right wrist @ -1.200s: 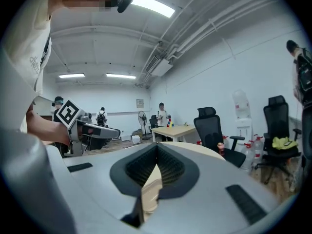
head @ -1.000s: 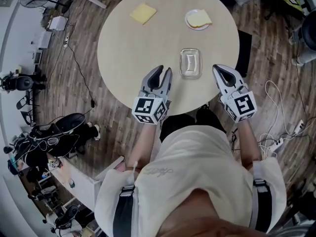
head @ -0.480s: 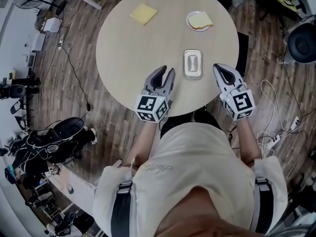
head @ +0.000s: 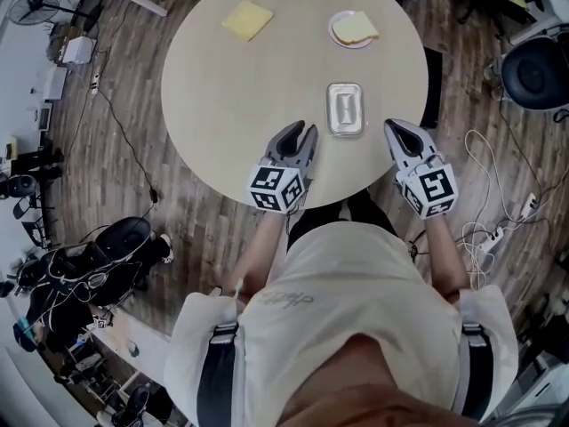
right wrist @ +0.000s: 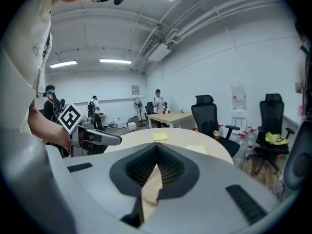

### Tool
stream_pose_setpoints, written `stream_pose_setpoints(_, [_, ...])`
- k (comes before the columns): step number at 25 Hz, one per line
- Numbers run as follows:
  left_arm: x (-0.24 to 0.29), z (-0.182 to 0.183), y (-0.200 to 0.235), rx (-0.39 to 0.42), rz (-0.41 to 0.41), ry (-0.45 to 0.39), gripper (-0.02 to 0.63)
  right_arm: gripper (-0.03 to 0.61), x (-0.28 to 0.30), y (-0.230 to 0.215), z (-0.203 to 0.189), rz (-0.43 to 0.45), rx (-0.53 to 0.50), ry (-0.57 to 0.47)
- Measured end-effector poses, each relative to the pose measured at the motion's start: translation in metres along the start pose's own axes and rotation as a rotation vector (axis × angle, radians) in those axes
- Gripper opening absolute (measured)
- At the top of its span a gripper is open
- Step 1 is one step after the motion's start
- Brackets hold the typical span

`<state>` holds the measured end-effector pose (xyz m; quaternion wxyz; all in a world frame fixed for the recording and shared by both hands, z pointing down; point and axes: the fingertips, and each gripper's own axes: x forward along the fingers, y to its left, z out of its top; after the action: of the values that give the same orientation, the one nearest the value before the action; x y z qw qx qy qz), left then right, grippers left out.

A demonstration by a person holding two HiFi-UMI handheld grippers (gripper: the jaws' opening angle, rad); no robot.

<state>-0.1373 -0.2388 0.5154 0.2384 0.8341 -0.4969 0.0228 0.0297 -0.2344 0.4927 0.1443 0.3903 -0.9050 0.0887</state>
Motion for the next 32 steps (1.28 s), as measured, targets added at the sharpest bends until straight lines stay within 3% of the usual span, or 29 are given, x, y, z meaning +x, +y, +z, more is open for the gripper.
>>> stream_pose_setpoints(11, [0.019,-0.060,0.024,-0.143,-0.007,0.081,0.118,0.006,0.000,-0.004,-0.022,-0.029,0.014,0.051])
stream_pose_setpoints(15, [0.028,-0.086,0.032,-0.295,-0.032,0.113,0.120,0.006,-0.003,-0.010,-0.035,-0.045,0.031,0.079])
stream_pose_setpoints(22, [0.038,-0.130,0.053,-0.609,0.005,0.127,0.120,0.006,-0.006,-0.010,-0.056,-0.050,0.048,0.120])
stream_pose_setpoints(28, [0.045,-0.163,0.065,-0.652,0.052,0.170,0.118,0.006,-0.007,-0.011,-0.066,-0.055,0.066,0.137])
stream_pose_setpoints(32, [0.051,-0.172,0.062,-0.676,0.037,0.193,0.119,0.006,-0.004,-0.013,-0.070,-0.055,0.070,0.144])
